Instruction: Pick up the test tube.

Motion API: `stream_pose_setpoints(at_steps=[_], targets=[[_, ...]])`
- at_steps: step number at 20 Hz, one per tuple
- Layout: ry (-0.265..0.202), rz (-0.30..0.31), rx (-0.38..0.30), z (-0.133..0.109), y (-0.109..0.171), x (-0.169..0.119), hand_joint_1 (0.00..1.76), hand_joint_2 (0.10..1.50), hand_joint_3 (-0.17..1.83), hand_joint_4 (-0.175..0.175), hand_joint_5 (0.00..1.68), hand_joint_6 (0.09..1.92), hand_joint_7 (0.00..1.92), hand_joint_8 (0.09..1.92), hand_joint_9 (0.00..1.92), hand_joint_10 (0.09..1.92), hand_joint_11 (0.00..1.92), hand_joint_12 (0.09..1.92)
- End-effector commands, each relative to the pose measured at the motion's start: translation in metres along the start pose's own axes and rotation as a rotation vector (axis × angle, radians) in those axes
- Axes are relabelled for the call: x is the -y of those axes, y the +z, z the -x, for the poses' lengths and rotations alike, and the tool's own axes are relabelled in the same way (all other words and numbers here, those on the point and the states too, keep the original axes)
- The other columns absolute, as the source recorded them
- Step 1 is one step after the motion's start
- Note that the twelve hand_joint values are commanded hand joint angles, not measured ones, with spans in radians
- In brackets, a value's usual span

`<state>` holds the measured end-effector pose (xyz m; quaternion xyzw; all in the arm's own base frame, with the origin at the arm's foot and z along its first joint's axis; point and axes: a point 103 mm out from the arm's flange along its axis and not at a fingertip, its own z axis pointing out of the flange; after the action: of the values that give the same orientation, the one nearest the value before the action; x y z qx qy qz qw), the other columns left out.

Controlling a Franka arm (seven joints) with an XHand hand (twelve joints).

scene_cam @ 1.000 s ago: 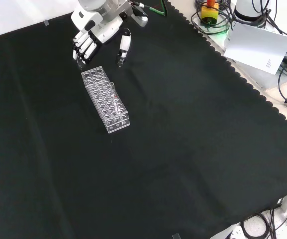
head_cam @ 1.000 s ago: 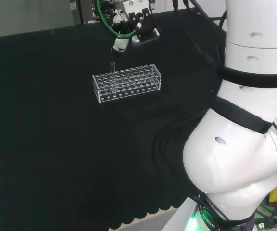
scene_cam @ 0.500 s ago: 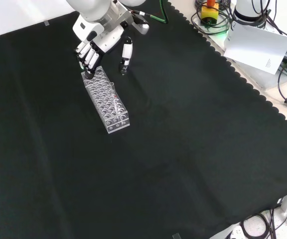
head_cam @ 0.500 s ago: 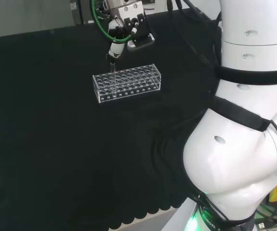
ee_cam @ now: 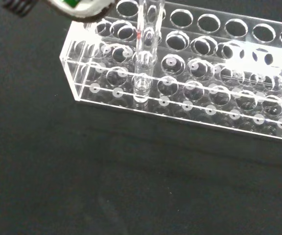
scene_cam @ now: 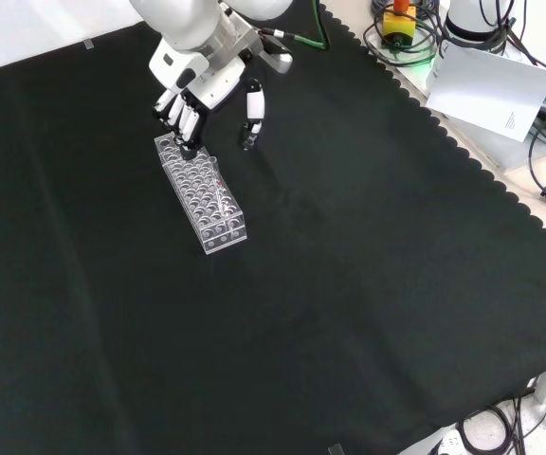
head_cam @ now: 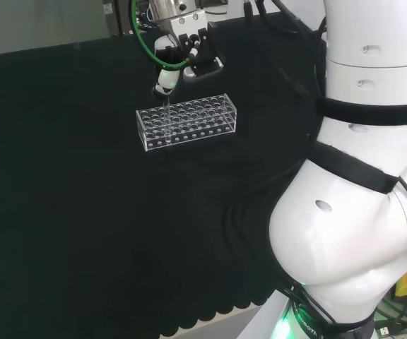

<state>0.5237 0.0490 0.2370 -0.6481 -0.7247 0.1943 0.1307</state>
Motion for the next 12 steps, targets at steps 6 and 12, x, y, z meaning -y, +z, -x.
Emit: stream_pose_setpoints(at_steps=[6, 12], targets=[[-0.013, -0.03, 0.018, -0.007, 0.015, -0.002, 0.88, 0.66, 0.54, -0.11, 0.43, 0.47, 0.65, 0.87, 0.4, 0.86, 0.0, 1.51], [-0.016, -0.046, 0.026, -0.009, 0.025, -0.004, 0.89, 0.65, 0.55, -0.108, 0.43, 0.52, 0.67, 0.87, 0.42, 0.85, 0.0, 1.51]])
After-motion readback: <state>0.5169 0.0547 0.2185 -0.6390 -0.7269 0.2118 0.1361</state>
